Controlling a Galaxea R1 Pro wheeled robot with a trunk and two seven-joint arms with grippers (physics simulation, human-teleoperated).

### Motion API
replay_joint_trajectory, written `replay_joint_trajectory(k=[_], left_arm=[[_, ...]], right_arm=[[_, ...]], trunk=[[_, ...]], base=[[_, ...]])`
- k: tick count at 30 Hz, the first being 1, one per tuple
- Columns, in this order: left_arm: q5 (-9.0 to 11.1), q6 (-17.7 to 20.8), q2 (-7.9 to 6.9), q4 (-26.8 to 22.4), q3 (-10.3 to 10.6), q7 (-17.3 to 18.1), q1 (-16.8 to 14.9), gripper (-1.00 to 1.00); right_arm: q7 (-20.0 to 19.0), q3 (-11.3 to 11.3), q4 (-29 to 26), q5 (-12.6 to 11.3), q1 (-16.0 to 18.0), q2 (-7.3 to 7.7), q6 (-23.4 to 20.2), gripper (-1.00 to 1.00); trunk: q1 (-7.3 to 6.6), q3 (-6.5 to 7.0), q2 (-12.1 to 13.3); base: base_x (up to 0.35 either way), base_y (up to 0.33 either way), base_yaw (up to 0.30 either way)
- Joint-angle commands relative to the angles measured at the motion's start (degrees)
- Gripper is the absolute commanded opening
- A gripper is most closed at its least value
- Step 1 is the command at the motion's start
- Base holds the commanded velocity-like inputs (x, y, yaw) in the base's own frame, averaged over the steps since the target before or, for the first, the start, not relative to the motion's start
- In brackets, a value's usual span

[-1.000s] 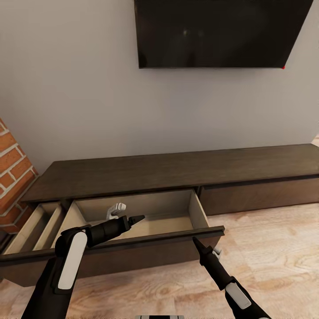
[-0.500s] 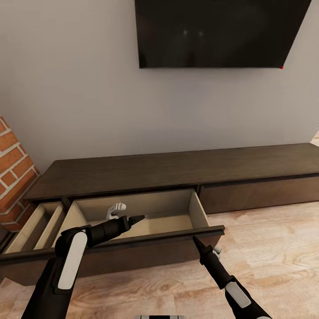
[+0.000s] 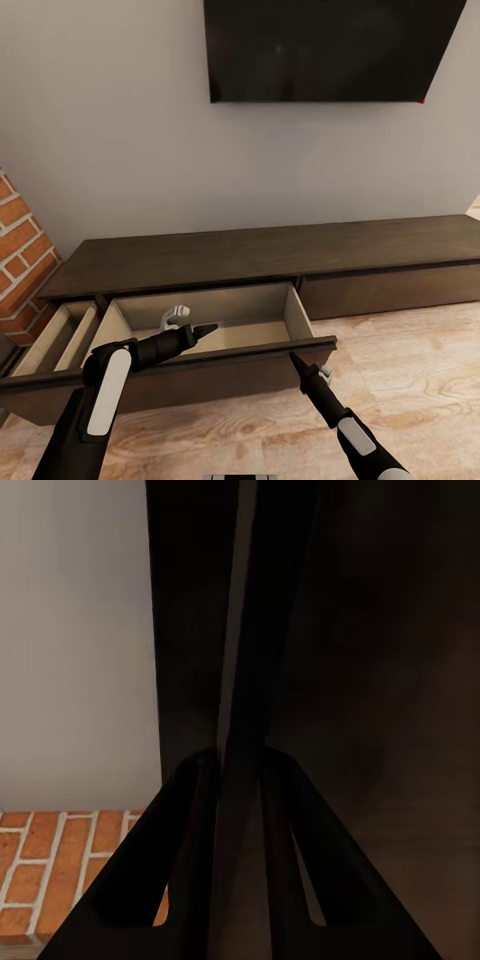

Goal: Place each of the two pumpkins and all three candles from the living room inside a cabinet in the living room (use any cabinet), then make sure every cabinet is closed, and position the cauldron so it is next to a table in the living room.

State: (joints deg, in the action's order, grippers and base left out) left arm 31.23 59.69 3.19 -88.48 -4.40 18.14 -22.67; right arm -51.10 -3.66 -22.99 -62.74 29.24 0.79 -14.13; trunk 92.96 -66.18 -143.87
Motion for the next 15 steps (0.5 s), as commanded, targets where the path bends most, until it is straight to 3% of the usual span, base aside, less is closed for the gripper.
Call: replay_joint_trajectory(k=[1, 9, 10, 15], left_arm=[[-0.46, 0.31, 0.06, -0.03, -0.17, 0.58, -0.05, 1.00], [-0.46, 0.31, 0.08, -0.02, -0.17, 0.60, -0.04, 1.00], [-0.46, 0.31, 0.07, -0.04, -0.17, 0.59, -0.03, 1.00], [-0.46, 0.31, 0.06, -0.06, -0.17, 0.60, -0.02, 1.00]], right_arm=[[-3.82, 0.35, -0.03, -0.71, -1.55, 0.00, -1.08, -1.00], [-3.82, 0.31, -0.03, -0.65, -1.56, 0.02, -1.08, -1.00], [-3.82, 0.28, -0.03, -0.64, -1.56, 0.03, -1.08, 1.00], [-3.83, 0.18, -0.03, -0.70, -1.55, 0.08, -1.08, 1.00]], trunk=[[-0.02, -0.05, -0.03], [-0.02, -0.05, -0.03], [-0.02, -0.05, -0.03], [-0.02, -0.05, -0.03]], base=[[-0.002, 0.000, 0.000], [0.000, 0.000, 0.000], [0.000, 0.000, 0.000], [-0.057, 0.000, 0.000]])
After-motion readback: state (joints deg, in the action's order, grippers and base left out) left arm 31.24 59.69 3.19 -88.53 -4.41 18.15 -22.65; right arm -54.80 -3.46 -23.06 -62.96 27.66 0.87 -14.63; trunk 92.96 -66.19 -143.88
